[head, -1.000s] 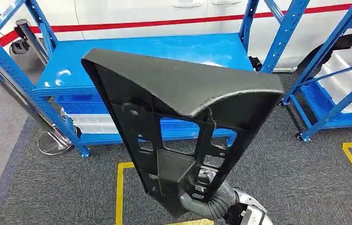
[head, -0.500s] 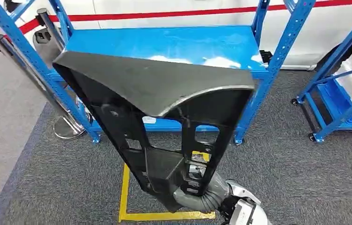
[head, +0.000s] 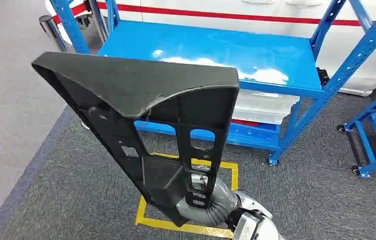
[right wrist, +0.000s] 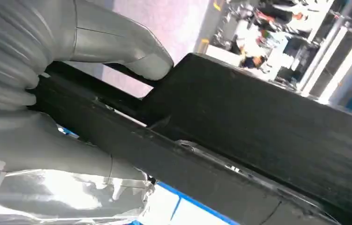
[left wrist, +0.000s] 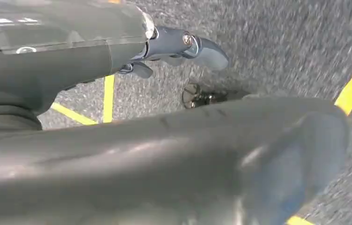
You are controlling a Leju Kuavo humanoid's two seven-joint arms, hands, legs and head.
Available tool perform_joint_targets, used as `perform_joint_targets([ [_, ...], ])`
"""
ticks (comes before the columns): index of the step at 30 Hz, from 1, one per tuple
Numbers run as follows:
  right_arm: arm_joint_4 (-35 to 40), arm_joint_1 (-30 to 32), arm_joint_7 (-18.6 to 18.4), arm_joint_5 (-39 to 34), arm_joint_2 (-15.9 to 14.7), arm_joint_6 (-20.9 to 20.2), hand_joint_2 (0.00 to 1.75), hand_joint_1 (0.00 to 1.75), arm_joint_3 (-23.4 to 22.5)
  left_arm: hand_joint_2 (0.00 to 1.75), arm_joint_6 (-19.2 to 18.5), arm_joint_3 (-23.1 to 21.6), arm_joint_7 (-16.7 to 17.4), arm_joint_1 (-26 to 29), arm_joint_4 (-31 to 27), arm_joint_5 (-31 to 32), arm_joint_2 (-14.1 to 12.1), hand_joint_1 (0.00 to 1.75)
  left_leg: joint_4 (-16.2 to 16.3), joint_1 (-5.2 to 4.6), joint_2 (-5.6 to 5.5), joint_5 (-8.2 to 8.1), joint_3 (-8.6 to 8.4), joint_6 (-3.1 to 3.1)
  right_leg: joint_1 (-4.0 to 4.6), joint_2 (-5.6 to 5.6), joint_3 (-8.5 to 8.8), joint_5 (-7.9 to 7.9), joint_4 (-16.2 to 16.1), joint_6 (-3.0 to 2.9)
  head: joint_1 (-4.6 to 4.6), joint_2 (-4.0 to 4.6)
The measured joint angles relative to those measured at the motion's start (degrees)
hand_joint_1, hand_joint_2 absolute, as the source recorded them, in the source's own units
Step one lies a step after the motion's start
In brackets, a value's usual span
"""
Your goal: Take the parts from the cabinet and place them on the table.
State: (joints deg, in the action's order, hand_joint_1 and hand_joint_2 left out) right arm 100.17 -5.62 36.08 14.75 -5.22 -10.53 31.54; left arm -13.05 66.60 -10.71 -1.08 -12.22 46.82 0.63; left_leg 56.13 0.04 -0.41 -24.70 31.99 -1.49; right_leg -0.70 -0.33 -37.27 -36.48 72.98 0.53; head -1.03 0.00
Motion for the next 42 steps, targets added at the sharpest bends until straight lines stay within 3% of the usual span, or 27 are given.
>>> perform_joint_targets([
  [1,0.0,0.1,-0.1,0.2,0.0,0.2,1.75,1.68,0.1,0.0,0.0,0.2,0.2,0.0,0.0,0.0,0.0,0.0,0.1,-0.01,-0.74,0.04,0.14,0.0,-0.03,0.08,-1.51,-0.29,2.7,0.1,-0.02,0.0],
  [2,0.0,0.2,-0.1,0.3,0.0,0.3,1.75,1.68,0.2,0.0,0.0,0.2,0.3,0.0,0.0,0.2,0.0,0.0,0.3,0.01,-1.51,0.06,0.15,0.04,-0.07,0.09,-1.55,0.99,2.4,0.15,-0.02,0.0],
  [4,0.1,0.2,-0.2,0.8,0.0,0.7,1.75,1.68,0.3,0.0,0.0,0.3,0.4,0.1,0.0,0.3,-0.1,0.0,0.8,0.07,-3.07,-0.12,0.1,0.28,-0.27,0.45,1.45,6.12,-4.4,0.11,0.0,0.0],
  [5,0.3,0.3,-0.2,1.0,0.1,0.9,1.75,1.68,0.3,0.0,0.0,0.3,0.4,0.1,0.0,0.3,-0.1,0.0,1.2,0.09,-3.81,-0.32,0.13,0.55,-0.48,1.75,3.7,9.0,-9.5,-0.01,-0.02,0.0],
  [6,0.4,0.3,-0.2,1.2,0.1,1.0,1.75,1.68,0.3,0.0,0.0,0.3,0.4,0.1,0.0,0.4,-0.1,0.0,1.5,0.22,-4.41,-0.48,0.55,0.77,-0.66,4.58,4.83,9.23,-12.3,-0.19,0.0,0.0],
  [7,0.5,0.5,-0.2,1.3,0.2,1.1,1.75,1.68,0.4,0.0,0.2,0.3,0.4,-0.2,0.0,0.5,-0.1,0.0,2.6,-0.25,-5.0,-0.63,1.26,1.14,-0.91,6.31,4.84,9.07,-13.7,-0.1,-0.13,0.0],
  [9,0.8,0.8,-0.1,1.8,0.2,1.6,1.75,1.68,0.4,0.0,0.4,0.3,0.5,0.0,-0.1,0.5,-0.5,0.0,2.3,0.43,-6.28,-0.24,2.15,1.95,-0.39,5.13,4.43,8.93,-13.1,-0.25,-0.09,0.0],
  [11,0.9,1.0,-0.1,2.4,0.3,2.2,1.75,1.68,0.4,0.0,0.7,0.5,0.5,0.2,-0.2,0.5,-1.0,0.0,2.2,0.53,-7.59,-0.19,2.4,2.65,-1.01,3.58,4.77,9.35,-14.0,-1.07,-0.11,0.0],
  [13,1.2,1.2,0.1,2.9,0.5,3.1,1.75,1.68,0.4,0.0,0.7,0.5,0.4,0.5,-0.2,0.6,-1.1,0.0,6.4,0.21,-2.17,-2.9,4.18,3.31,-0.86,1.99,5.14,9.26,-14.2,-1.68,-0.48,0.0],
  [15,1.4,1.8,0.2,3.2,0.5,3.5,1.75,1.68,0.4,0.0,0.9,0.7,0.4,0.4,-0.2,0.6,-1.4,0.0,15.2,0.62,-0.37,-7.07,8.44,3.84,-0.55,0.26,5.19,9.13,-14.2,-1.88,-0.48,0.0],
  [17,1.4,2.4,0.2,3.6,0.5,3.8,1.75,1.68,0.3,0.0,1.2,0.7,0.4,0.5,-0.2,0.7,-1.5,0.0,19.3,0.75,-0.01,-7.56,10.43,4.12,-0.51,-1.46,5.26,8.95,-14.2,-1.85,-0.48,0.0],
  [19,1.6,2.9,0.3,3.7,0.6,3.9,1.75,1.68,0.3,0.0,1.7,0.8,0.3,0.8,-0.3,1.0,-1.5,0.0,12.3,0.78,0.49,-3.37,6.75,4.05,-0.54,-2.93,5.54,8.71,-14.2,-1.73,-0.48,0.0],
  [20,1.7,2.9,0.3,3.8,0.7,3.9,1.75,1.68,0.4,0.0,1.8,0.8,0.3,0.8,-0.4,1.0,-1.5,0.0,7.1,0.73,1.54,-1.07,3.86,3.81,-0.53,-3.46,5.78,8.57,-14.2,-1.55,-0.48,0.0],
  [21,1.9,2.9,0.3,3.9,0.8,3.9,1.75,1.68,0.3,0.0,2.3,0.8,0.2,0.8,-0.5,1.1,-1.5,0.0,2.6,0.55,3.67,-0.11,1.46,3.45,-0.42,-4.01,6.03,8.42,-14.2,-1.35,-0.48,0.0],
  [22,2.0,3.0,0.5,4.2,0.9,3.8,1.75,1.68,0.3,0.0,2.8,0.8,0.0,0.6,-0.5,1.2,-1.5,0.0,2.0,-0.17,4.16,-0.66,1.17,2.7,-0.02,-4.46,6.08,8.22,-14.2,-0.99,-0.46,0.0],
  [26,2.1,2.9,1.1,4.5,0.9,2.4,1.75,1.68,0.2,0.0,4.5,1.9,-1.1,0.8,-0.7,0.3,-1.5,0.0,1.4,-0.04,1.81,-0.14,1.33,1.16,0.19,-6.22,6.56,8.08,-14.6,0.26,-0.44,0.0],
  [27,2.1,2.8,1.2,4.4,0.9,2.1,1.75,1.68,0.0,0.0,4.7,2.2,-1.2,0.9,-0.7,0.0,-1.5,0.0,1.0,0.28,1.33,0.2,1.04,0.95,-0.29,-4.29,6.55,7.39,-13.7,0.53,-0.37,0.0],
  [28,2.1,2.7,1.5,4.3,0.9,1.9,1.75,1.68,-0.1,0.0,4.9,2.4,-1.1,0.8,-0.8,-0.1,-1.5,0.0,0.8,0.38,0.89,0.33,1.05,0.54,-0.23,-1.92,5.4,5.75,-11.4,0.54,-0.31,0.0],
  [29,2.0,2.6,1.8,4.2,0.9,1.6,1.75,1.68,-0.2,0.0,5.2,2.8,-1.0,0.6,-0.9,-0.2,-1.5,0.0,0.8,0.36,0.46,0.39,1.18,0.33,-0.28,-0.7,3.28,3.4,-7.1,0.49,-0.26,0.0],
  [31,1.6,2.5,2.1,4.1,0.9,1.1,1.75,1.68,-0.2,0.0,6.0,3.3,-0.7,0.4,-1.0,-0.2,-1.5,0.0,0.9,0.26,-0.98,0.4,1.32,0.27,-0.17,0.08,-1.13,0.09,1.4,0.63,-0.26,0.0],
  [32,1.3,2.4,2.1,4.1,0.9,0.9,1.75,1.68,-0.2,0.0,6.4,3.5,-0.5,0.4,-1.0,-0.2,-1.4,0.0,0.9,0.23,-1.76,0.4,1.31,0.27,-0.18,0.1,-2.11,0.38,2.9,0.69,-0.28,0.0],
  [33,1.1,2.1,2.1,4.1,0.9,0.9,1.75,1.68,-0.1,0.0,6.6,3.8,-0.2,0.5,-1.0,-0.2,-1.4,0.0,1.0,0.23,-2.53,0.38,1.24,0.29,-0.2,0.11,-1.67,2.07,1.6,0.65,-0.26,0.0],
  [35,0.9,1.5,2.0,3.9,0.9,0.8,1.75,1.68,-0.1,0.0,6.8,4.3,0.3,0.5,-1.2,0.0,-1.4,0.0,1.5,0.28,-4.24,0.21,1.18,0.55,-0.39,0.86,2.1,7.6,-6.9,0.44,-0.26,0.0],
  [36,0.9,1.2,2.0,3.6,0.9,0.8,1.75,1.68,-0.1,0.0,6.8,4.4,0.5,0.5,-1.3,0.4,-1.4,0.0,1.9,0.32,-4.99,0.03,1.32,0.81,-0.66,3.01,4.14,9.72,-11.5,0.28,-0.26,0.0],
  [37,0.8,1.1,2.1,3.2,0.9,0.8,1.75,1.68,-0.1,0.0,6.9,4.5,0.7,0.5,-1.4,0.7,-1.4,0.0,2.5,-0.11,-5.58,-0.19,1.77,1.17,-0.66,5.01,4.63,8.68,-12.9,0.27,-0.28,0.0],
  [41,0.8,0.9,3.1,2.3,0.7,0.9,1.75,1.68,-0.3,0.0,7.2,4.4,1.5,1.4,-2.0,2.9,-1.5,0.0,2.4,0.53,-8.06,0.08,2.78,2.64,-0.55,2.83,4.73,8.8,-13.5,-0.8,-0.31,0.0],
  [42,0.8,0.9,3.3,2.2,0.7,1.0,1.75,1.68,-0.4,0.0,7.5,4.4,1.9,1.6,-2.0,3.7,-1.6,0.0,3.0,0.54,-5.85,-0.31,2.75,2.78,-0.7,1.94,5.03,8.99,-13.8,-1.18,-0.35,0.0],
])
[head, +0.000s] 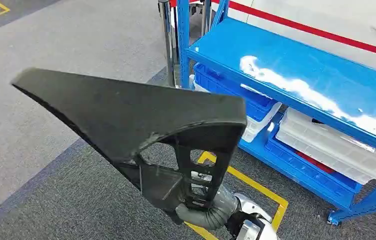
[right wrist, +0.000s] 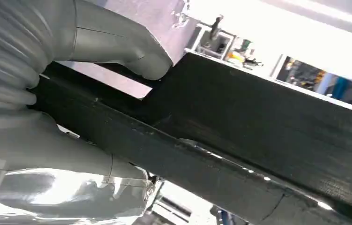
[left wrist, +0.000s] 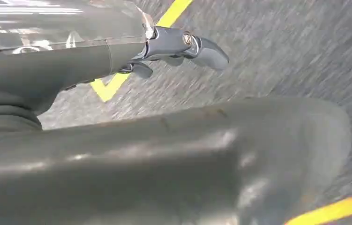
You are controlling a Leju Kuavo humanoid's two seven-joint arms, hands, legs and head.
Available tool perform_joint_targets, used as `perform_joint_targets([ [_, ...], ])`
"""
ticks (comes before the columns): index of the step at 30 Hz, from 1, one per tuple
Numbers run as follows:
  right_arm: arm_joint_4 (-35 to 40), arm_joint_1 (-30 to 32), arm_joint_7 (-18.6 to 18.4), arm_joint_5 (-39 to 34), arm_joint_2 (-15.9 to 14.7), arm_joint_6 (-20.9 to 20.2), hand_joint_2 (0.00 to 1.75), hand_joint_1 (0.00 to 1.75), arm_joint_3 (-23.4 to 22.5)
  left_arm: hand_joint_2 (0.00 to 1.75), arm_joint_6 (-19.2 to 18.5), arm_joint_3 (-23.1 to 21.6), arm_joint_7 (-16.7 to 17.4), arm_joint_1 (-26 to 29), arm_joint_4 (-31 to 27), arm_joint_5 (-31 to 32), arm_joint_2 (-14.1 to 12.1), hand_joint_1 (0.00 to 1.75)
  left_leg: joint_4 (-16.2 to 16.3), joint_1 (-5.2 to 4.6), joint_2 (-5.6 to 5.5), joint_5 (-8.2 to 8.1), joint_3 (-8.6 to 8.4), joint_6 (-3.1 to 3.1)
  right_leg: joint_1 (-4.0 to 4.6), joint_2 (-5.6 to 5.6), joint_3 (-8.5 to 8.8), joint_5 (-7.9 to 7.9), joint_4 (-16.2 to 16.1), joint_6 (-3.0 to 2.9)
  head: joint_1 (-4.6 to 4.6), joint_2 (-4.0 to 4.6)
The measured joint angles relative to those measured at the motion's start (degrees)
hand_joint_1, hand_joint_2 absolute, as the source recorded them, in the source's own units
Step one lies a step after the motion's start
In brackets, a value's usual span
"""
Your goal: Take the parts from the cabinet and place them on the table.
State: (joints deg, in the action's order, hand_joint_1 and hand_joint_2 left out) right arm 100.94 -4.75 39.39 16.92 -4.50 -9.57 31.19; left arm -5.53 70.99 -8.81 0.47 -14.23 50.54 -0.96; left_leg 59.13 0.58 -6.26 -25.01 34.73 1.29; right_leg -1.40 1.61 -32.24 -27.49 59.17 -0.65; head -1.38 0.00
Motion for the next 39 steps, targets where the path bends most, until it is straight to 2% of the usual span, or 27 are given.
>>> perform_joint_targets([
  [1,0.0,0.1,0.2,-0.1,0.0,0.1,1.75,1.68,-0.1,0.0,0.5,-0.1,0.6,0.0,-0.1,0.9,-0.2,0.0,2.0,-0.26,3.22,-1.4,0.93,0.38,0.07,-0.47,0.14,-0.07,-0.1,-0.37,-0.22,0.0],
  [2,0.0,0.1,0.3,-0.2,0.0,0.2,1.75,1.68,-0.3,0.0,0.8,-0.2,0.9,-0.1,-0.3,1.3,-0.3,0.0,5.7,-0.15,4.87,-3.58,2.81,0.71,0.22,-1.3,0.16,-0.14,-0.1,-0.59,-0.24,0.0],
  [4,0.0,0.3,0.3,-0.2,-0.3,0.3,1.75,1.68,-0.5,0.0,1.0,-0.4,1.2,-0.4,-0.5,1.7,-0.7,0.0,15.2,0.11,5.75,-7.61,7.5,1.12,0.49,-3.11,0.2,-0.33,-0.1,-0.8,-0.22,0.0],
  [5,-0.1,0.3,0.3,-0.2,-0.4,0.3,1.75,1.68,-0.6,0.0,1.0,-0.5,1.4,-0.3,-0.5,1.9,-0.8,0.0,17.4,0.18,5.86,-7.8,8.63,1.22,0.52,-3.89,0.24,-0.45,-0.1,-0.83,-0.24,0.0],
  [6,-0.2,0.3,0.3,-0.2,-0.4,0.3,1.75,1.68,-0.6,0.0,1.4,-0.6,1.8,-0.2,-0.5,2.5,-0.8,0.0,16.5,0.19,5.91,-6.62,8.2,1.2,0.53,-4.6,0.37,-0.57,-0.1,-0.73,-0.24,0.0],
  [8,-0.2,0.3,0.3,-0.1,-0.4,0.5,1.75,1.68,-0.8,0.0,3.1,-1.4,3.8,0.1,-0.6,4.9,-1.0,0.0,7.9,0.14,6.59,-1.85,3.68,0.8,0.58,-5.91,0.87,-0.94,-0.1,-0.6,-0.24,0.0],
  [9,-0.2,0.3,0.3,-0.1,-0.4,0.8,1.75,1.68,-0.8,0.0,4.0,-1.8,4.6,0.2,-0.7,5.8,-1.3,0.0,2.3,-0.06,8.38,0.48,0.6,0.34,0.67,-6.51,1.27,-1.2,-0.1,-0.46,-0.24,0.0],
  [10,-0.2,0.3,0.3,-0.1,-0.5,1.5,1.75,1.68,-0.9,0.0,4.7,-2.1,5.3,0.2,-0.9,6.3,-1.8,0.0,-0.2,-0.79,11.55,-0.19,-0.56,-0.39,0.93,-7.1,1.47,-1.43,-0.1,-0.21,-0.2,0.0],
  [11,-0.2,0.3,0.3,-0.1,-0.7,2.2,1.75,1.68,-0.9,0.0,5.0,-2.1,5.7,0.1,-0.9,6.5,-1.9,0.0,-0.5,-1.0,10.63,0.25,-0.49,-0.98,1.17,-7.67,1.48,-1.56,0.0,0.09,-0.2,0.0],
  [14,-0.2,0.3,0.4,-0.3,-1.0,3.9,1.75,1.68,-0.9,0.0,5.9,-2.1,6.6,0.5,-1.4,7.1,-2.7,0.0,-0.6,-1.12,8.65,0.34,0.06,-1.62,1.15,-9.35,1.94,-1.66,-0.5,0.82,-0.22,0.0],
  [15,-0.2,0.1,0.5,-0.5,-1.1,4.4,1.75,1.68,-0.9,0.0,6.2,-2.1,6.8,0.6,-1.4,7.6,-2.8,0.0,-1.6,-0.11,7.92,0.89,-0.92,-2.12,1.06,-8.88,2.08,-2.63,0.2,1.28,-0.16,-0.02],
  [17,-0.2,0.1,0.6,-0.5,-1.3,5.0,1.75,1.68,-0.8,0.0,6.7,-2.1,7.1,0.5,-1.5,8.5,-2.9,0.0,-1.9,-0.37,6.87,1.09,-1.04,-2.64,0.97,-3.37,0.01,-5.37,4.9,1.35,-0.11,-0.02],
  [19,-0.4,0.2,0.6,-0.5,-1.6,5.4,1.75,1.68,-0.7,0.0,7.1,-2.1,7.3,0.0,-1.6,9.2,-3.0,0.0,-1.9,-0.44,5.22,1.05,-0.91,-2.83,0.94,-1.75,-4.67,-9.32,13.9,1.42,-0.07,0.0],
  [20,-0.5,0.3,0.6,-0.5,-1.7,5.4,1.75,1.68,-0.7,0.0,7.1,-2.2,7.3,-0.1,-1.6,9.3,-3.0,0.0,-1.8,-0.44,4.33,1.05,-0.9,-2.82,0.95,-1.64,-6.31,-9.74,16.6,1.49,-0.04,0.0],
  [22,-0.7,0.3,0.6,-0.5,-1.9,5.4,1.75,1.68,-0.6,0.0,7.1,-2.2,7.5,0.1,-1.6,9.3,-3.0,0.0,-1.5,-0.38,2.67,0.97,-0.96,-2.7,0.72,-1.6,-6.04,-6.46,14.4,1.61,-0.04,0.0],
  [24,-0.7,0.2,0.6,-0.4,-1.9,5.2,1.75,1.68,-0.5,0.0,7.0,-2.1,7.4,0.0,-1.6,9.5,-3.0,0.0,-0.8,-0.23,0.88,0.63,-0.92,-2.2,0.17,-0.37,-1.72,-0.54,4.5,1.67,-0.04,0.0],
  [25,-0.7,0.0,0.6,-0.2,-1.9,5.0,1.75,1.68,-0.5,0.0,6.9,-2.0,7.3,0.0,-1.6,9.5,-3.1,0.0,-0.4,-0.1,0.25,0.46,-0.59,-1.91,-0.34,2.75,-0.59,-0.51,1.8,1.72,0.0,0.0],
  [26,-0.8,0.1,0.6,0.0,-1.9,4.8,1.75,1.68,-0.5,0.0,6.8,-1.8,7.2,-0.4,-1.6,9.5,-3.2,0.0,0.5,-0.51,-0.47,0.23,-0.05,-1.53,-0.2,3.23,-0.52,-0.76,0.9,1.74,-0.13,0.0],
  [29,-0.8,-0.1,0.6,0.2,-1.7,4.5,1.75,1.68,-0.4,0.0,6.4,-1.3,6.9,-0.1,-1.6,9.4,-3.3,0.0,-0.3,0.09,-2.26,0.81,0.59,-0.29,0.32,1.37,-0.64,-0.58,1.2,0.68,-0.04,0.0],
  [30,-0.8,-0.2,0.6,0.4,-1.6,4.4,1.75,1.68,-0.4,0.0,6.3,-1.1,6.8,0.0,-1.6,9.3,-3.4,0.0,0.0,0.12,-2.3,0.62,0.67,-0.03,-0.21,0.46,-0.42,-0.31,0.6,0.13,-0.07,0.0],
  [31,-0.8,-0.4,0.6,0.5,-1.4,4.2,1.75,1.68,-0.4,0.0,6.2,-1.0,6.6,0.1,-1.5,9.3,-3.3,0.0,1.1,-0.28,1.56,-0.04,0.99,0.16,-0.05,-0.12,-0.19,-0.3,0.4,-0.16,-0.15,0.0],
  [32,-0.8,-0.4,0.7,0.6,-1.2,4.0,1.75,1.68,-0.4,0.0,6.1,-1.0,6.6,-0.1,-1.5,9.2,-3.3,0.0,3.9,-0.3,3.98,-1.82,2.33,0.37,0.09,-0.85,-0.09,-0.35,0.4,-0.54,-0.44,0.0],
  [33,-0.8,-0.3,0.7,0.8,-1.2,3.9,1.75,1.68,-0.5,0.0,6.1,-0.9,6.4,-0.5,-1.5,9.2,-3.3,0.0,8.3,-0.15,5.05,-4.12,4.49,0.59,0.27,-1.73,-0.07,-0.43,0.4,-0.66,-0.41,0.0],
  [35,-0.8,-0.3,0.7,1.0,-1.2,3.5,1.75,1.68,-0.4,0.0,5.9,-0.8,6.1,-0.9,-1.5,9.1,-3.1,0.0,16.7,0.07,5.74,-7.35,8.6,0.84,0.51,-3.63,-0.08,-0.63,0.4,-0.81,-0.44,0.0],
  [36,-0.8,-0.2,0.7,1.0,-1.2,3.5,1.75,1.68,-0.4,0.0,5.8,-0.7,6.1,-0.8,-1.5,9.1,-3.0,0.0,17.7,0.14,5.88,-7.14,9.02,0.89,0.62,-4.4,-0.02,-0.74,0.4,-0.84,-0.42,0.0],
  [37,-0.8,-0.2,0.7,1.0,-1.2,3.5,1.75,1.68,-0.4,0.0,5.6,-0.7,6.0,-0.6,-1.5,9.0,-3.0,0.0,15.9,0.14,5.97,-5.79,8.1,0.8,0.68,-5.1,0.1,-0.85,0.4,-0.81,-0.44,0.0],
  [39,-0.8,-0.3,0.7,1.1,-1.2,3.5,1.75,1.68,-0.4,0.0,5.3,-0.4,5.7,-0.5,-1.5,8.8,-3.0,0.0,6.4,0.0,6.89,-1.08,2.86,0.23,0.75,-6.42,0.54,-1.17,0.4,-0.63,-0.42,0.0],
])
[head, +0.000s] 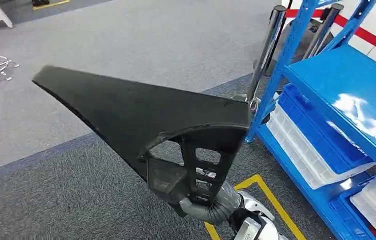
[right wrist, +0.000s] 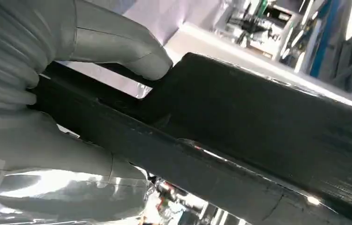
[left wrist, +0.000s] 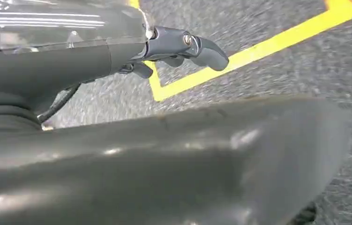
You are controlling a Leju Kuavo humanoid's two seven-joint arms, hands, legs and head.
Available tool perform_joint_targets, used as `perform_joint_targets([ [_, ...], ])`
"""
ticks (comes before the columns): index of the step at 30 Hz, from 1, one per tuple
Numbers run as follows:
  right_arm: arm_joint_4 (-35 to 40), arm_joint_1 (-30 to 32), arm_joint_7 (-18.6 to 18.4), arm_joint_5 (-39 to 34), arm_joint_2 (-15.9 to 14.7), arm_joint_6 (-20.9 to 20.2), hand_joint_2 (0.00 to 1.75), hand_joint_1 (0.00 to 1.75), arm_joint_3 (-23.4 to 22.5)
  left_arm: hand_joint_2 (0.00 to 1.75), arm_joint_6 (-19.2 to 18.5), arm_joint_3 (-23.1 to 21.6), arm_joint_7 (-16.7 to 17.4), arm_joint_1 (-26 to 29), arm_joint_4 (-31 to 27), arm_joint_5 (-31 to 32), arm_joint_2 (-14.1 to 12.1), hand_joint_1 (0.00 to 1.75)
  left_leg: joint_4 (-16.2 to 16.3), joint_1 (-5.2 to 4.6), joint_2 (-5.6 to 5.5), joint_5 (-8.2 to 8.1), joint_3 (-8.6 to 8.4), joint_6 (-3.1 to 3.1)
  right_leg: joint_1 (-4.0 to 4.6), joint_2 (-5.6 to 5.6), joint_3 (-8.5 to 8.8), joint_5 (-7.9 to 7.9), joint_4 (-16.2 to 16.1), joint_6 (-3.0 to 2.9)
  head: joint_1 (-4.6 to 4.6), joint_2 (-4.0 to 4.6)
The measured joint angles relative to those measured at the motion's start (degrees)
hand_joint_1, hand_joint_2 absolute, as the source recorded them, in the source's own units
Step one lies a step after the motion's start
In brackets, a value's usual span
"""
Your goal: Take the parts from the cabinet and place them on the table.
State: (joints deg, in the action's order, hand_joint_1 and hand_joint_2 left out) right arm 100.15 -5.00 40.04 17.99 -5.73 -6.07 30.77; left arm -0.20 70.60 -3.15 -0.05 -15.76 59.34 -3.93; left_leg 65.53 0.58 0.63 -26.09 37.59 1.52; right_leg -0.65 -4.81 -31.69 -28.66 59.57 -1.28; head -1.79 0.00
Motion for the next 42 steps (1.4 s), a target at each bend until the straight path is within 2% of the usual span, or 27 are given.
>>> perform_joint_targets([
  [1,0.0,0.0,0.0,0.1,0.0,-0.1,1.75,1.68,0.0,0.0,-0.2,0.1,-0.2,-0.1,0.0,0.0,0.0,0.0,-4.9,-0.31,2.07,1.61,-2.76,-0.51,0.09,-0.6,0.3,-0.17,0.0,0.18,-0.02,0.0],
  [2,0.0,0.0,0.0,0.4,0.0,-0.2,1.75,1.68,0.0,0.0,-0.3,0.3,-0.3,-0.4,0.0,-0.2,0.0,0.0,-6.1,-1.12,3.25,0.6,-3.14,-1.05,0.42,-1.31,0.4,-0.38,0.0,0.55,0.0,0.0],
  [6,0.0,-0.4,0.0,0.9,0.2,-1.2,1.75,1.68,0.2,0.0,-0.5,1.2,-0.6,-0.2,0.0,-1.2,0.4,0.0,-7.1,-1.16,0.74,1.1,-3.19,-2.41,0.52,-3.1,1.08,-0.67,-0.6,1.71,0.0,0.0],
  [8,0.0,-0.9,0.0,0.9,0.3,-1.5,1.75,1.68,0.3,0.0,-0.5,1.7,-0.8,-0.3,0.0,-1.4,0.8,0.0,-7.9,-0.47,-0.31,1.66,-3.9,-2.95,0.14,2.44,0.02,-2.77,2.4,2.09,0.07,0.0],
  [9,0.0,-0.9,0.0,0.8,0.3,-1.8,1.75,1.68,0.3,0.0,-0.5,1.9,-1.0,-0.7,0.0,-1.7,0.9,0.0,-7.9,-0.47,-0.8,1.8,-3.84,-3.27,0.08,3.98,-2.1,-5.13,6.7,2.05,0.18,0.0],
  [11,-0.3,-0.8,0.0,0.8,0.2,-2.3,1.75,1.68,0.4,0.0,-0.7,2.2,-1.1,-1.2,0.0,-1.9,1.2,0.0,-7.9,-0.53,-2.49,1.78,-3.82,-3.31,0.07,4.7,-6.43,-8.11,14.7,2.17,0.18,0.0],
  [12,-0.4,-0.9,0.0,0.8,0.2,-2.5,1.75,1.68,0.5,0.0,-0.7,2.4,-1.2,-1.3,0.0,-1.9,1.2,0.0,-7.8,-0.54,-3.38,1.76,-3.84,-3.32,0.06,4.73,-7.81,-7.89,16.6,2.27,0.15,0.0],
  [13,-0.5,-0.9,0.0,0.8,0.2,-2.6,1.75,1.68,0.7,0.0,-0.8,2.5,-1.2,-1.3,0.0,-1.9,1.4,0.0,-7.7,-0.52,-4.18,1.68,-3.91,-3.29,-0.02,4.74,-7.81,-6.23,15.6,2.33,0.18,0.0],
  [15,-0.6,-1.4,0.0,0.8,0.2,-3.1,1.75,1.68,0.8,0.0,-0.8,2.9,-1.4,-1.3,0.1,-2.0,1.6,0.0,-7.1,-0.4,-6.05,1.36,-3.99,-2.98,-0.3,5.25,-4.42,-0.29,7.0,2.27,0.18,0.0],
  [16,-0.6,-1.7,-0.1,0.8,0.2,-3.3,1.75,1.68,0.9,0.0,-0.8,3.0,-1.5,-1.3,0.1,-2.1,1.6,0.0,-6.7,-0.33,-6.8,1.13,-3.91,-2.69,-0.61,7.11,-2.4,2.12,2.3,2.25,0.18,0.0],
  [17,-0.7,-2.0,-0.2,0.8,0.2,-3.6,1.75,1.68,1.1,0.0,-0.8,3.2,-1.5,-1.4,0.1,-2.1,1.6,0.0,-6.4,-0.54,-7.37,0.94,-3.44,-2.35,-0.79,10.34,-1.96,0.91,0.9,2.27,0.15,0.0],
  [19,-0.8,-2.4,-0.7,0.9,0.3,-4.1,1.75,1.68,1.5,0.0,-0.7,3.5,-1.4,-1.5,0.1,-2.1,1.6,0.0,-6.3,-0.14,-8.64,1.12,-2.86,-1.61,-0.53,9.17,-2.06,1.19,0.6,2.07,0.15,0.0],
  [21,-0.8,-3.4,-1.3,1.0,0.6,-4.3,1.75,1.68,2.1,0.0,-0.7,3.7,-1.3,-1.1,0.1,-2.0,1.6,0.0,-6.7,0.13,-10.03,1.32,-2.48,-0.68,-0.43,7.93,-1.74,1.4,0.1,1.17,0.15,0.0],
  [22,-0.8,-3.8,-1.6,1.1,0.9,-4.4,1.75,1.68,2.3,0.0,-0.7,3.8,-1.2,-1.1,0.1,-1.9,1.7,0.0,-6.2,0.17,-8.03,1.09,-2.68,-0.58,-0.67,6.93,-1.31,1.66,-0.4,0.73,0.09,0.0],
  [23,-0.8,-4.0,-1.8,1.2,1.1,-4.4,1.75,1.68,2.4,0.0,-0.7,3.8,-1.2,-1.1,0.1,-1.9,1.7,0.0,-4.4,-0.21,-4.29,-0.02,-1.91,-0.29,-0.6,6.32,-1.02,1.56,-0.6,0.37,-0.15,0.0],
  [24,-0.8,-4.1,-1.9,1.4,1.2,-4.4,1.75,1.68,2.5,0.0,-0.8,3.8,-1.2,-1.3,0.1,-1.8,1.7,0.0,-0.9,-0.13,-2.37,-2.03,-0.09,-0.02,-0.44,5.42,-0.89,1.46,-0.7,0.15,-0.2,0.0],
  [26,-0.9,-4.0,-2.3,2.2,1.2,-4.2,1.75,1.68,2.6,0.0,-1.2,3.8,-1.4,-1.6,0.1,-1.6,1.7,0.0,8.2,0.18,-1.24,-5.93,4.7,0.38,-0.13,3.36,-0.78,1.21,-0.6,-0.09,-0.19,0.0],
  [27,-0.9,-4.1,-2.3,2.4,1.2,-4.2,1.75,1.68,2.8,0.0,-1.5,3.8,-1.5,-1.6,0.1,-1.2,1.7,0.0,10.7,0.29,-1.09,-6.35,6.05,0.49,-0.05,2.49,-0.75,1.04,-0.6,-0.11,-0.22,0.0],
  [28,-0.9,-4.1,-2.3,2.9,1.2,-4.2,1.75,1.68,3.1,0.0,-1.7,3.8,-1.6,-1.4,0.1,-1.1,1.7,0.0,10.3,0.34,-1.01,-5.45,5.86,0.54,0.0,1.69,-0.61,0.93,-0.6,-0.08,-0.2,0.0],
  [30,-0.9,-4.1,-2.3,3.5,1.2,-4.2,1.75,1.68,3.5,0.0,-2.0,3.8,-1.9,-1.2,0.1,-0.7,1.6,0.0,2.8,0.32,-0.63,-1.22,1.92,0.35,0.02,0.27,-0.19,0.6,-0.6,0.1,-0.22,0.0],
  [31,-0.9,-4.1,-2.3,3.7,1.2,-4.2,1.75,1.68,3.7,0.0,-2.1,3.8,-2.1,-1.3,0.1,-0.7,1.5,0.0,-2.8,0.16,0.87,1.12,-1.19,0.03,0.04,-0.43,0.16,0.39,-0.6,0.27,-0.19,0.0],
  [32,-0.8,-4.1,-2.2,3.8,1.2,-4.2,1.75,1.68,4.0,0.0,-2.2,3.8,-2.2,-1.4,0.1,-0.6,1.4,0.0,-6.6,-0.27,4.14,1.16,-2.94,-0.62,0.21,-1.05,0.43,0.17,-0.6,0.55,-0.19,0.0],
  [36,-0.6,-4.2,-2.0,4.0,1.2,-4.2,1.75,1.68,4.9,0.0,-2.3,3.9,-2.3,-1.4,0.1,-0.5,1.0,0.0,-6.8,-0.93,1.6,1.25,-2.53,-2.02,0.32,-3.14,0.97,-0.15,-1.1,1.71,-0.15,0.0],
  [37,-0.5,-4.3,-2.0,4.1,1.2,-4.2,1.75,1.68,5.0,0.0,-2.3,3.9,-2.3,-1.3,0.1,-0.5,0.9,0.0,-7.7,-0.25,0.95,1.76,-3.58,-2.6,0.31,-2.62,1.19,-0.5,-1.0,2.29,-0.11,-0.02],
  [38,-0.5,-4.4,-2.0,4.1,1.2,-4.2,1.75,1.68,5.0,0.0,-2.3,3.9,-2.4,-1.1,0.1,-0.5,1.0,0.0,-8.1,-0.31,0.41,1.86,-3.77,-2.67,-0.01,0.68,1.12,-1.19,0.0,2.43,-0.06,0.0],
  [39,-0.4,-4.5,-1.9,4.0,1.1,-4.1,1.75,1.68,5.0,0.0,-2.3,3.9,-2.4,-1.3,0.1,-0.5,1.0,0.0,-8.1,-0.29,-0.2,1.91,-3.76,-2.91,-0.01,3.08,-0.62,-3.22,3.2,2.42,-0.04,-0.02],
  [42,-0.5,-4.5,-1.7,3.6,0.5,-4.2,1.75,1.68,5.2,0.0,-2.4,3.9,-2.5,-2.0,0.1,-0.5,1.0,0.0,-8.0,-0.49,-2.47,1.85,-3.69,-3.32,-0.02,4.64,-7.41,-8.01,15.3,2.38,0.0,0.0],
])
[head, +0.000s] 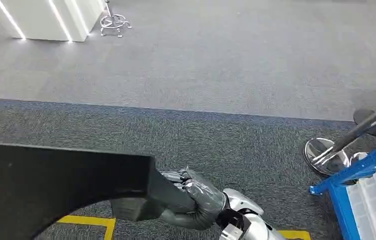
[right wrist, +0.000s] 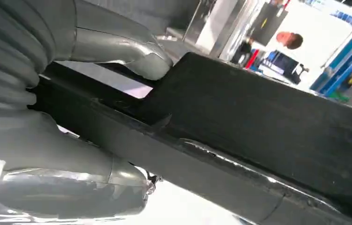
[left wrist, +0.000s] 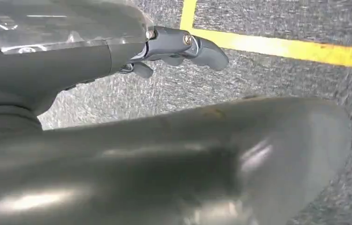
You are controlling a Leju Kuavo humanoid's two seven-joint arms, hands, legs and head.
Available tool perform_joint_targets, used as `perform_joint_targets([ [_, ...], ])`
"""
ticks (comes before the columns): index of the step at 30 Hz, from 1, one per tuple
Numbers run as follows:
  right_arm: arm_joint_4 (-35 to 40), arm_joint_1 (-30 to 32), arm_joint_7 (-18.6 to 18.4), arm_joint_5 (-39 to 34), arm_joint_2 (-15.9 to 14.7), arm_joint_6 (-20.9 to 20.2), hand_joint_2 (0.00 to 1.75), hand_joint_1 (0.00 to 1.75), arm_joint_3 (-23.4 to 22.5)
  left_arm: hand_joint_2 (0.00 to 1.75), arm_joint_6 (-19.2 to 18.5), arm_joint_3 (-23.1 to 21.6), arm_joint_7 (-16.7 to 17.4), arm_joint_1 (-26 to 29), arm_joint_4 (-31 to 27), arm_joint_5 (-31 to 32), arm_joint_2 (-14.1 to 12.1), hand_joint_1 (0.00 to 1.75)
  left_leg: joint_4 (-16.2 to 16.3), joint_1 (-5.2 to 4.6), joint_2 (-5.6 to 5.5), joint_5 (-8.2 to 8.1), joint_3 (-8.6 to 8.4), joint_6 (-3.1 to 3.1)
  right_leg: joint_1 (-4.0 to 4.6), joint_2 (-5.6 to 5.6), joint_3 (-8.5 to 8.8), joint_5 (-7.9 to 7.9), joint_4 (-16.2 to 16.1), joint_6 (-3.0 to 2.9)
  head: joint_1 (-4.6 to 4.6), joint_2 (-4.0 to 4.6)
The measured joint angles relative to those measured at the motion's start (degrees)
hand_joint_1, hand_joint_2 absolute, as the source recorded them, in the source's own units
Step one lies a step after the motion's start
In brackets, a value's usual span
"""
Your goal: Take the parts from the cabinet and place them on the table.
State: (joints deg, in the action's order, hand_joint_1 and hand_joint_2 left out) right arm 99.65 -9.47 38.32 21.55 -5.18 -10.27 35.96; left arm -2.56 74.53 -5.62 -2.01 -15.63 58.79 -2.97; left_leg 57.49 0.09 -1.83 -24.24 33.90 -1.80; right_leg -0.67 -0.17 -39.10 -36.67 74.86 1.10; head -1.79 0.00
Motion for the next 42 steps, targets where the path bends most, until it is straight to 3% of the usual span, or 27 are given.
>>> perform_joint_targets([
  [1,-0.1,0.0,0.1,-0.4,-0.2,0.0,1.75,1.68,0.2,0.0,0.0,0.1,0.0,0.0,0.0,-0.1,0.0,0.0,0.1,-0.01,-0.89,-0.01,-0.04,0.0,-0.01,0.06,-0.91,0.63,0.9,-0.03,0.0,0.0],
  [3,-0.2,-0.4,0.6,-1.8,-0.6,0.0,1.75,1.68,0.9,0.0,0.0,0.5,0.1,0.1,0.1,-0.3,0.0,0.0,0.4,0.06,-2.68,-0.17,-0.21,0.2,-0.12,0.37,1.26,5.9,-5.1,-0.19,0.0,0.0],
  [4,-0.3,-0.8,0.9,-2.6,-0.8,-0.1,1.75,1.68,1.2,0.0,0.0,0.8,0.2,0.1,0.2,-0.5,0.0,0.0,0.7,0.11,-3.44,-0.34,-0.24,0.4,-0.23,1.41,3.3,8.73,-9.9,-0.27,0.0,0.0],
  [5,-0.3,-1.2,1.0,-3.3,-0.9,-0.2,1.75,1.68,1.4,0.0,0.1,0.9,0.2,0.1,0.2,-0.6,0.2,0.0,0.9,0.29,-4.09,-0.53,0.03,0.61,-0.41,4.37,4.89,10.43,-14.1,-0.4,0.02,0.0],
  [6,-0.3,-1.4,1.1,-3.9,-1.0,-0.3,1.75,1.68,1.6,0.0,0.1,1.0,0.2,-0.1,0.2,-0.6,0.2,0.0,1.6,-0.09,-4.8,-0.8,0.42,0.98,-0.62,5.46,5.3,9.57,-15.4,-0.4,-0.04,0.0],
  [9,-0.3,-1.9,1.2,-4.8,-1.2,-0.4,1.75,1.68,1.9,0.0,0.2,1.3,0.1,0.4,0.2,-0.6,0.3,0.0,1.1,0.58,-6.69,-0.55,0.88,2.12,0.0,3.54,5.34,9.58,-15.2,-1.22,-0.02,0.0],
  [10,-0.3,-2.2,1.2,-5.0,-1.2,-0.5,1.75,1.68,2.1,0.0,0.2,1.4,0.1,0.6,0.2,-0.6,0.3,0.0,1.1,0.57,-7.09,-0.7,0.99,2.45,-0.37,2.78,5.7,9.83,-15.8,-1.68,-0.02,0.0],
  [12,-0.3,-2.6,1.2,-5.4,-1.2,-0.5,1.75,1.68,2.3,0.0,0.2,1.5,0.0,0.7,0.3,-0.5,0.5,0.0,5.0,0.24,-1.13,-2.86,2.45,2.67,-0.21,1.25,6.39,9.72,-16.3,-2.42,-0.31,0.0],
  [13,-0.3,-2.5,1.3,-5.6,-1.3,-0.5,1.75,1.68,2.4,0.0,0.2,1.6,-0.1,0.4,0.3,-0.5,0.5,0.0,9.6,0.36,0.36,-5.13,4.78,2.89,0.01,0.3,6.54,9.56,-16.3,-2.63,-0.26,0.0],
  [15,-0.4,-2.5,1.3,-5.8,-1.5,-0.5,1.75,1.68,2.6,0.0,0.2,1.7,-0.2,0.2,0.3,-0.4,0.6,0.0,17.8,0.64,1.21,-8.25,9.16,3.16,0.35,-1.59,6.65,9.21,-16.3,-2.84,-0.26,0.0],
  [16,-0.5,-2.5,1.3,-6.0,-1.5,-0.5,1.75,1.68,2.7,0.0,0.2,1.8,-0.2,0.3,0.3,-0.5,0.7,0.0,19.0,0.7,1.36,-7.99,9.87,3.22,0.43,-2.33,6.74,9.05,-16.3,-2.8,-0.26,0.0],
  [17,-0.5,-2.5,1.3,-6.2,-1.5,-0.5,1.75,1.68,2.7,0.0,0.2,1.9,-0.2,0.5,0.3,-0.6,0.8,0.0,17.4,0.7,1.49,-6.48,9.08,3.21,0.49,-3.09,6.95,8.86,-16.2,-2.75,-0.28,0.0],
  [19,-0.5,-2.9,1.3,-6.9,-1.5,-0.8,1.75,1.68,2.7,0.0,0.2,2.3,-0.2,0.6,0.3,-0.8,0.8,0.0,7.4,0.63,2.36,-1.41,3.8,2.81,0.52,-4.56,7.61,8.38,-16.3,-2.51,-0.26,0.0],
  [20,-0.5,-3.1,1.3,-7.1,-1.5,-0.9,1.75,1.68,2.7,0.0,0.2,2.4,-0.2,0.5,0.3,-0.8,0.8,0.0,2.8,0.38,4.5,0.1,1.31,2.43,0.58,-5.12,7.96,8.14,-16.3,-2.32,-0.26,0.0],
  [21,-0.5,-3.3,1.3,-7.2,-1.5,-1.1,1.75,1.68,2.7,0.0,0.2,2.4,-0.2,0.3,0.3,-0.9,0.8,0.0,1.6,-0.61,6.98,-1.01,0.84,1.64,1.02,-5.68,8.09,7.87,-16.2,-1.93,-0.24,0.0],
  [25,-0.5,-3.6,1.2,-7.6,-1.4,-1.4,1.75,1.68,2.9,0.0,0.2,2.8,-0.5,0.4,0.3,-1.0,0.8,0.0,0.9,-0.61,4.02,-0.65,0.77,0.55,0.97,-7.91,8.75,7.32,-16.5,-0.82,-0.24,0.0],
  [27,-0.4,-3.7,1.0,-7.6,-1.4,-1.4,1.75,1.68,3.0,0.0,0.2,2.8,-0.7,0.4,0.3,-1.0,0.9,0.0,0.4,-0.03,2.89,-0.26,0.21,-0.07,0.36,-2.42,7.83,5.46,-13.7,-0.31,-0.22,0.0],
  [28,-0.3,-3.6,0.9,-7.5,-1.4,-1.4,1.75,1.68,3.0,0.0,0.0,2.8,-0.7,0.1,0.3,-1.0,0.9,0.0,0.4,-0.02,2.3,-0.24,0.24,-0.24,0.33,-0.89,5.79,3.33,-9.8,-0.3,-0.09,0.0],
  [30,-0.3,-3.2,0.7,-7.1,-1.5,-1.5,1.75,1.68,3.1,0.0,-0.1,2.8,-0.7,-0.2,0.3,-1.0,0.9,0.0,0.4,-0.06,0.57,-0.36,0.25,-0.42,0.32,-0.02,0.78,0.0,-0.8,-0.1,-0.11,0.0],
  [31,-0.3,-3.1,0.7,-7.0,-1.5,-1.6,1.75,1.68,3.1,0.0,-0.1,2.9,-0.7,-0.2,0.3,-1.0,1.0,0.0,0.5,-0.08,-0.27,-0.37,0.24,-0.41,0.32,0.04,-0.74,0.01,1.2,-0.07,-0.13,0.0],
  [32,-0.3,-3.0,0.7,-6.9,-1.5,-1.6,1.75,1.68,3.1,0.0,-0.2,2.9,-0.7,-0.2,0.3,-0.9,1.0,0.0,0.6,-0.06,-1.12,-0.44,0.18,-0.37,0.28,0.06,-0.96,1.53,0.5,-0.09,-0.13,0.0],
  [34,-0.3,-3.0,0.7,-6.7,-1.5,-1.8,1.75,1.68,3.1,0.0,-0.2,3.0,-0.7,-0.1,0.3,-0.7,1.1,0.0,0.9,0.04,-2.94,-0.68,-0.04,-0.07,0.09,0.56,2.2,7.34,-7.6,-0.24,-0.11,0.0],
  [35,-0.3,-3.0,0.7,-6.6,-1.5,-1.8,1.75,1.68,3.1,0.0,-0.1,3.0,-0.7,-0.2,0.3,-0.7,1.2,0.0,1.1,0.1,-3.69,-0.83,-0.13,0.14,-0.15,2.08,4.36,9.96,-12.5,-0.33,-0.11,0.0],
  [36,-0.3,-3.0,0.7,-6.5,-1.5,-1.9,1.75,1.68,3.1,0.0,0.0,3.0,-0.6,-0.2,0.3,-0.6,1.2,0.0,1.3,-0.08,-4.36,-1.0,0.07,0.43,-0.26,5.08,5.24,9.54,-14.9,-0.36,-0.13,0.0],
  [40,-0.1,-2.9,0.6,-5.9,-1.3,-2.2,1.75,1.68,3.1,0.0,0.0,3.2,0.2,0.1,0.3,-0.2,1.2,0.0,1.0,0.43,-6.59,-0.89,0.89,1.96,0.15,2.76,5.57,9.83,-15.6,-1.47,-0.13,0.0],
  [41,0.1,-3.0,0.6,-5.9,-1.2,-2.3,1.75,1.68,3.1,0.0,0.1,3.3,0.4,0.2,0.3,-0.2,1.2,0.0,1.5,0.57,-5.73,-1.18,0.65,2.06,-0.21,1.9,5.94,10.11,-16.3,-1.97,-0.13,0.0],
  [42,0.1,-3.0,0.6,-5.9,-1.0,-2.4,1.75,1.68,3.1,0.0,0.1,3.3,0.4,0.2,0.3,-0.2,1.3,0.0,3.2,0.13,-2.46,-2.32,1.33,2.25,-0.04,1.3,6.29,10.04,-16.6,-2.35,-0.31,0.0],
])
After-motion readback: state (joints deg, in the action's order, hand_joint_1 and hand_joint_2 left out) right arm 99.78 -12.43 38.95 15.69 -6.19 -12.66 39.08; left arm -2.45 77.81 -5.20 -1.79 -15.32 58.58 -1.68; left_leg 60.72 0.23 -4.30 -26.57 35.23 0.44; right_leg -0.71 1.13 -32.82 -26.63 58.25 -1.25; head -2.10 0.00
